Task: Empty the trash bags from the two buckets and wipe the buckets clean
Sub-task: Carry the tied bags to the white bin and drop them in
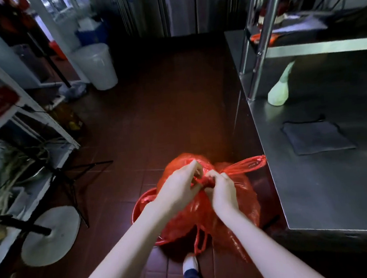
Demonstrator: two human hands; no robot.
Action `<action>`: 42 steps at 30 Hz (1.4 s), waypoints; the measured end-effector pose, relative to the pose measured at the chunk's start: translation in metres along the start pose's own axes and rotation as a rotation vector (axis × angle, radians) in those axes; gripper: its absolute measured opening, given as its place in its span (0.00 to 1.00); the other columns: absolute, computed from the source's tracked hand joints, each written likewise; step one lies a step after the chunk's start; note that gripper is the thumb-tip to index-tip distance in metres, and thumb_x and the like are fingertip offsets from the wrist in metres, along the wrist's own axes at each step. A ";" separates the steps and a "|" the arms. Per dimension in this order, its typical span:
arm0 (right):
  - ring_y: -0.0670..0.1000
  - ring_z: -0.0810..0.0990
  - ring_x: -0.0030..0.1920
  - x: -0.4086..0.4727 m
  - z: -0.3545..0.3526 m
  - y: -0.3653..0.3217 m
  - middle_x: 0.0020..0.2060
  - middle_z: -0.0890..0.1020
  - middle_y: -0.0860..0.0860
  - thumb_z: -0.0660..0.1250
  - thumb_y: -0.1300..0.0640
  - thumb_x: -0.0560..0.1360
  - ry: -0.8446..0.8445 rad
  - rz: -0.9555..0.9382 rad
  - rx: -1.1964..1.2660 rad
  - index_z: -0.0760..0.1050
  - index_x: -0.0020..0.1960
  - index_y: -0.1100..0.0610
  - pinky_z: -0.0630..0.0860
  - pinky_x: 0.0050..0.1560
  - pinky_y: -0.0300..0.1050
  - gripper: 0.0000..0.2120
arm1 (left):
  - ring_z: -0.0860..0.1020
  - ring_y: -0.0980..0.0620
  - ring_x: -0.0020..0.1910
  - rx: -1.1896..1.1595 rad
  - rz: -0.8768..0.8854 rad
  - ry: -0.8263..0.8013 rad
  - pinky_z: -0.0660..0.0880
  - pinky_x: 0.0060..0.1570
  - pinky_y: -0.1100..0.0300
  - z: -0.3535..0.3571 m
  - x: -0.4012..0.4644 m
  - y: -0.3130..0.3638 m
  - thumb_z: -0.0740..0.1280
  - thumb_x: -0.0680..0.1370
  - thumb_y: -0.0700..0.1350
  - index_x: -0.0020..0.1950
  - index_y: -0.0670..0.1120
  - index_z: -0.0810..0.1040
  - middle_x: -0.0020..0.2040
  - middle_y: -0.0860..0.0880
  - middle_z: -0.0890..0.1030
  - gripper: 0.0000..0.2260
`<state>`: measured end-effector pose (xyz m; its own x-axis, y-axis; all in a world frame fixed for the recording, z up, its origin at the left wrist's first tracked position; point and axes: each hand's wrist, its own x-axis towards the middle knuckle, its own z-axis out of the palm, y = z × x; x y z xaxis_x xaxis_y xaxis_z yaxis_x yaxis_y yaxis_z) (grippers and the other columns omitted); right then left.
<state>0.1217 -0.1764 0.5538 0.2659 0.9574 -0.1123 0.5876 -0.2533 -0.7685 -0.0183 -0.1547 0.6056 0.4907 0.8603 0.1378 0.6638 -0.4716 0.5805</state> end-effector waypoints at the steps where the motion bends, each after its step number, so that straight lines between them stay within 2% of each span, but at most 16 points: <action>1: 0.54 0.77 0.50 -0.005 -0.006 -0.005 0.46 0.75 0.51 0.68 0.69 0.69 -0.018 -0.004 -0.026 0.79 0.56 0.50 0.68 0.48 0.40 0.21 | 0.79 0.50 0.46 0.009 0.008 0.014 0.76 0.46 0.54 -0.010 -0.007 0.002 0.70 0.72 0.43 0.54 0.48 0.72 0.49 0.52 0.80 0.12; 4: 0.57 0.77 0.53 -0.014 -0.018 -0.009 0.48 0.77 0.53 0.70 0.65 0.71 -0.051 -0.021 -0.152 0.79 0.58 0.52 0.70 0.56 0.44 0.17 | 0.78 0.51 0.46 0.094 -0.031 0.075 0.75 0.46 0.55 -0.041 -0.039 -0.008 0.68 0.75 0.48 0.55 0.51 0.74 0.49 0.54 0.78 0.10; 6: 0.58 0.78 0.55 -0.016 -0.021 -0.012 0.50 0.79 0.55 0.71 0.63 0.71 -0.062 -0.010 -0.195 0.78 0.58 0.51 0.71 0.59 0.45 0.17 | 0.77 0.50 0.44 0.159 -0.092 0.126 0.75 0.44 0.54 -0.057 -0.068 -0.027 0.66 0.77 0.50 0.53 0.52 0.75 0.45 0.54 0.76 0.06; 8: 0.59 0.78 0.56 -0.019 -0.021 -0.018 0.53 0.80 0.56 0.71 0.63 0.71 -0.067 0.007 -0.230 0.79 0.59 0.51 0.71 0.60 0.45 0.18 | 0.77 0.49 0.46 0.248 -0.190 0.123 0.75 0.44 0.54 -0.067 -0.096 -0.049 0.64 0.79 0.52 0.53 0.53 0.75 0.45 0.53 0.76 0.05; 13: 0.60 0.79 0.56 -0.026 -0.012 -0.040 0.53 0.82 0.58 0.72 0.64 0.70 -0.043 0.051 -0.273 0.80 0.57 0.52 0.73 0.57 0.47 0.17 | 0.77 0.47 0.55 0.441 -0.418 -0.123 0.75 0.49 0.54 -0.089 -0.147 -0.106 0.60 0.80 0.54 0.60 0.53 0.74 0.54 0.50 0.78 0.12; 18: 0.62 0.78 0.56 -0.027 0.012 -0.078 0.54 0.82 0.60 0.72 0.63 0.71 -0.003 0.121 -0.312 0.80 0.56 0.52 0.72 0.55 0.48 0.15 | 0.77 0.44 0.58 0.345 -0.647 -0.333 0.75 0.54 0.54 -0.127 -0.185 -0.179 0.62 0.78 0.51 0.60 0.50 0.77 0.58 0.47 0.80 0.13; 21: 0.63 0.78 0.54 -0.034 0.038 -0.108 0.52 0.83 0.61 0.72 0.65 0.70 0.020 0.134 -0.315 0.78 0.49 0.51 0.71 0.52 0.48 0.12 | 0.80 0.46 0.56 0.297 -0.669 -0.449 0.77 0.53 0.55 -0.158 -0.214 -0.227 0.63 0.74 0.46 0.54 0.47 0.82 0.54 0.46 0.83 0.12; 26: 0.64 0.78 0.57 -0.037 0.086 -0.160 0.54 0.82 0.61 0.72 0.64 0.70 0.049 0.162 -0.335 0.80 0.56 0.55 0.71 0.55 0.49 0.15 | 0.80 0.46 0.56 0.286 -0.684 -0.457 0.77 0.55 0.54 -0.208 -0.255 -0.294 0.64 0.74 0.47 0.55 0.47 0.82 0.55 0.46 0.83 0.12; 30: 0.63 0.78 0.56 -0.030 0.129 -0.200 0.53 0.82 0.60 0.71 0.64 0.70 0.046 0.156 -0.311 0.80 0.54 0.55 0.73 0.56 0.50 0.14 | 0.78 0.44 0.58 0.263 -0.671 -0.401 0.76 0.55 0.55 -0.235 -0.260 -0.335 0.64 0.76 0.46 0.57 0.48 0.81 0.57 0.45 0.82 0.12; 35: 0.62 0.78 0.56 -0.010 0.182 -0.241 0.53 0.82 0.59 0.72 0.63 0.70 0.006 0.161 -0.317 0.80 0.55 0.53 0.72 0.55 0.48 0.14 | 0.78 0.46 0.58 0.202 -0.631 -0.378 0.75 0.57 0.55 -0.253 -0.232 -0.375 0.64 0.76 0.46 0.57 0.49 0.80 0.57 0.46 0.81 0.12; 42: 0.60 0.78 0.56 0.063 0.255 -0.276 0.54 0.82 0.57 0.72 0.63 0.71 -0.044 0.204 -0.237 0.80 0.57 0.53 0.72 0.55 0.47 0.16 | 0.79 0.44 0.53 0.189 -0.530 -0.349 0.77 0.52 0.53 -0.270 -0.146 -0.432 0.60 0.75 0.44 0.53 0.52 0.79 0.53 0.47 0.81 0.11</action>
<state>-0.2190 -0.0108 0.5986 0.3661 0.8873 -0.2805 0.6884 -0.4610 -0.5599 -0.5288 -0.0246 0.5515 0.2035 0.8873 -0.4139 0.9376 -0.0549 0.3433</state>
